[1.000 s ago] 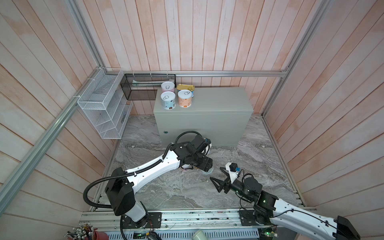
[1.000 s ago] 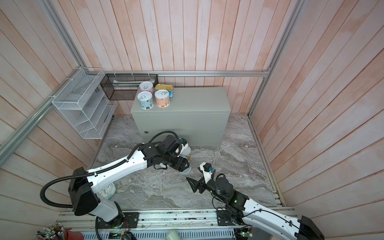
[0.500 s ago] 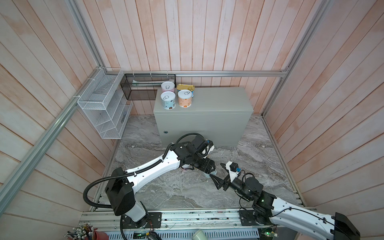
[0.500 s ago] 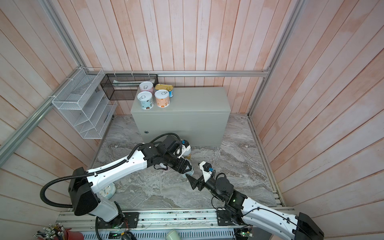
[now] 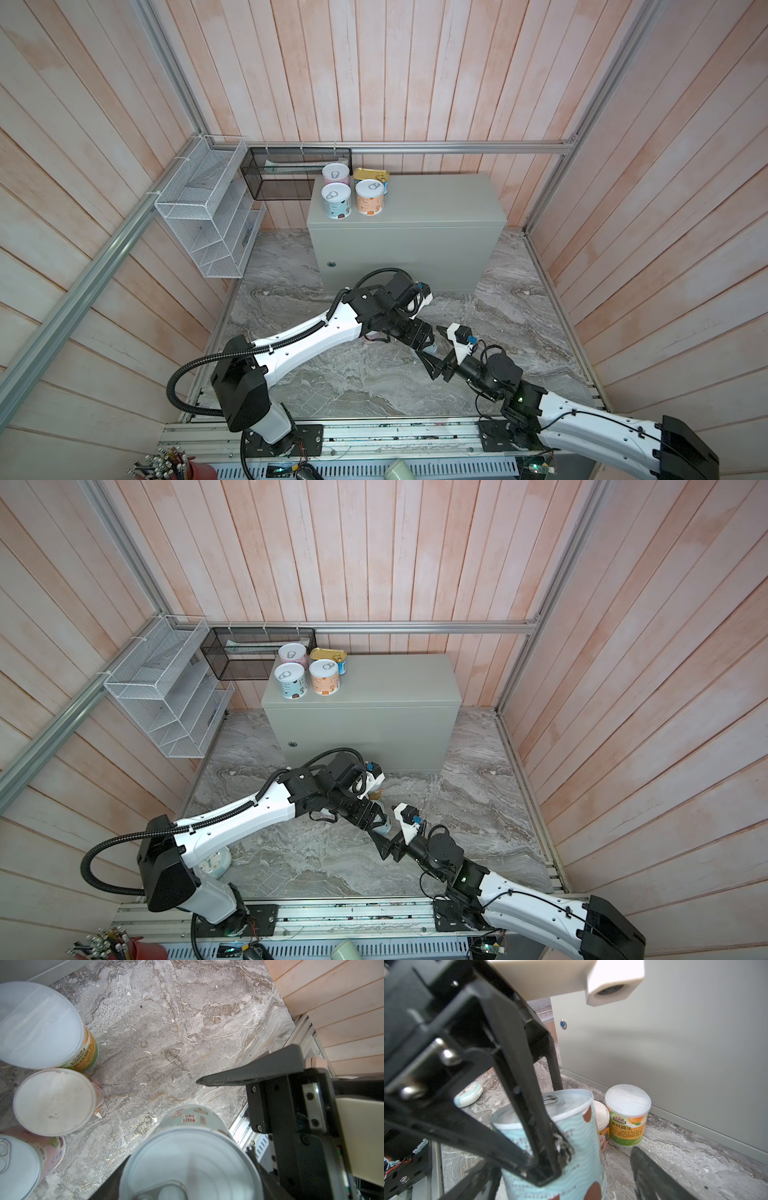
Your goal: Place and organize the canned foods onto the counter
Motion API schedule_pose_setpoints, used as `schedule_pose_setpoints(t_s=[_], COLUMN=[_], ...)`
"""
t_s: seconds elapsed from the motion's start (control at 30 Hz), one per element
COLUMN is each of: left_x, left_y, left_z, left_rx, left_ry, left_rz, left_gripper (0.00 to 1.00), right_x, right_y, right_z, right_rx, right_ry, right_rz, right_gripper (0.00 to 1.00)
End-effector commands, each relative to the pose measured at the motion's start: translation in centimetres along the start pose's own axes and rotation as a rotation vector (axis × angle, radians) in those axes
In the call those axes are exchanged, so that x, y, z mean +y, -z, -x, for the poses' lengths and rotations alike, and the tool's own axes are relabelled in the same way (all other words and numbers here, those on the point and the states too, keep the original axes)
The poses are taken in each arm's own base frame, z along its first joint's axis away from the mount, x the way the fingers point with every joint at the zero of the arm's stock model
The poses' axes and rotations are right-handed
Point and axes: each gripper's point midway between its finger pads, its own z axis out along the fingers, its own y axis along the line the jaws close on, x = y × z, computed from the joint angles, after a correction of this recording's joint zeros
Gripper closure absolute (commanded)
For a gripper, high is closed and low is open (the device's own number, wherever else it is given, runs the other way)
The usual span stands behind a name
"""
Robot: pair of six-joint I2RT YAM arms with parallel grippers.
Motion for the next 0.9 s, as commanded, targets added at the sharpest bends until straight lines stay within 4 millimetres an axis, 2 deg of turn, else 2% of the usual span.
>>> schedule_pose_setpoints(t_s=[0.0,0.07,0.1,0.13,0.3,0.57,0.87], left_x=[-2.9,-3.1,-4.3,-4.7,-5.5,-5.6,-5.0], left_y=[1.1,1.3,1.2,1.3,0.8,-0.1,-0.7], left_z=[1.4,1.6,1.1,1.2,0.6,-0.4,-1.1], left_rx=[-0.036,-0.04,-0.029,-0.03,-0.006,0.029,0.051], left_ry=[-0.028,-0.031,-0.056,-0.064,-0.073,-0.07,-0.066], left_rz=[-0.1,-0.105,-0.121,-0.129,-0.16,-0.168,-0.15], left_gripper=[0.41,0.41,0.41,0.41,0.41,0.41,0.41], right_x=[-0.5,-0.5,-0.4,-0.4,-0.6,-0.8,-1.4], right_y=[-0.3,-0.4,-0.5,-0.5,-0.9,-1.3,-0.9], right_z=[2.3,2.3,2.5,2.5,2.9,3.2,3.1], right_rx=[-0.062,-0.063,-0.065,-0.065,-0.076,-0.073,-0.081], right_ry=[0.012,0.014,0.015,0.016,0.025,0.024,0.012], right_rz=[-0.04,-0.041,-0.04,-0.038,-0.053,-0.071,-0.103], right_gripper=[0.05,0.05,0.05,0.05,0.05,0.05,0.05])
